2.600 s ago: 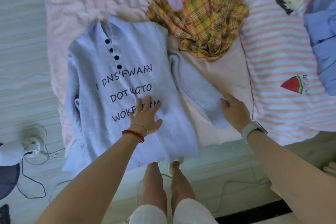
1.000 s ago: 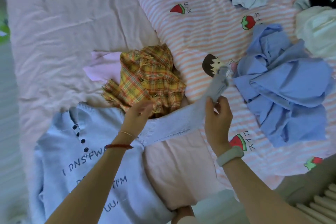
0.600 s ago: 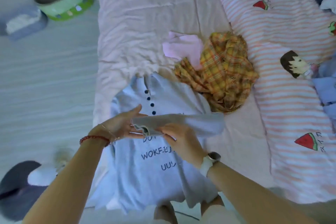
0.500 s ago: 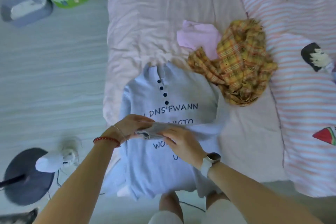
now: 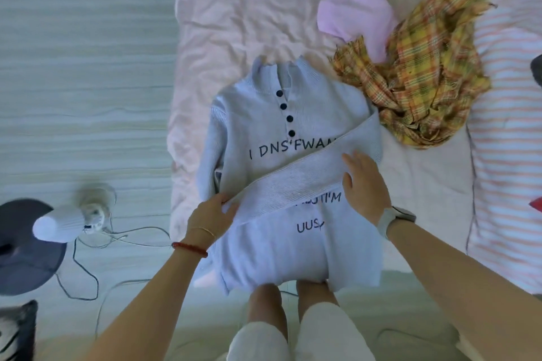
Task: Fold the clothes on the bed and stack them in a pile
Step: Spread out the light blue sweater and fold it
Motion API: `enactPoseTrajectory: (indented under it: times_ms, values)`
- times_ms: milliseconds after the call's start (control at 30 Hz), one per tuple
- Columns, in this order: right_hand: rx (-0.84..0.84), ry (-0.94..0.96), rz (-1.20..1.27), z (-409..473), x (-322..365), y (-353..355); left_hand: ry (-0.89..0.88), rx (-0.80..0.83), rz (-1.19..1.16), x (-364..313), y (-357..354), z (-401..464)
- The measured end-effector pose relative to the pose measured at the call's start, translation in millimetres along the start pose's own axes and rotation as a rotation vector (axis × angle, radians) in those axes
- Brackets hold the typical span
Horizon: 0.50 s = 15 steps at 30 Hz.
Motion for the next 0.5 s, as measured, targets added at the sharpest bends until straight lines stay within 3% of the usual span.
enactPoseTrajectory:
  times_ms: [133, 267, 333, 433, 500]
  values:
    - [0.1, -0.019, -0.082, 28.4, 0.5, -6.8, -0.004, 0.017, -0.163, -1.9, -4.6, 3.6]
    - [0.213, -0.096, -0.209, 35.7, 15.3, -25.2, 0.148, -0.029, 0.075, 31.4, -6.3, -9.1]
    - [0.179, -0.064, -0.205, 31.0, 32.8, -32.0, 0.152, -0.109, 0.008, 42.8, -5.9, -14.1]
    - [0.167, 0.253, -0.154, 10.0, 76.6, -48.3, 0.259, -0.275, -0.28, 62.8, 2.9, -16.1]
    - [0.25, 0.483, -0.138, -11.3, 105.0, -66.8, 0.351, -0.211, -0.359, 75.4, 2.0, -11.5]
Point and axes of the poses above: each hand's wrist, its own z-axis towards the middle knuckle, its own y-axis out of the back of the hand, x = y × z, the point moved 4 cm from there along z, towards the middle knuckle, and after that the axes turned 1 degree about z, right-handed, at the moved point
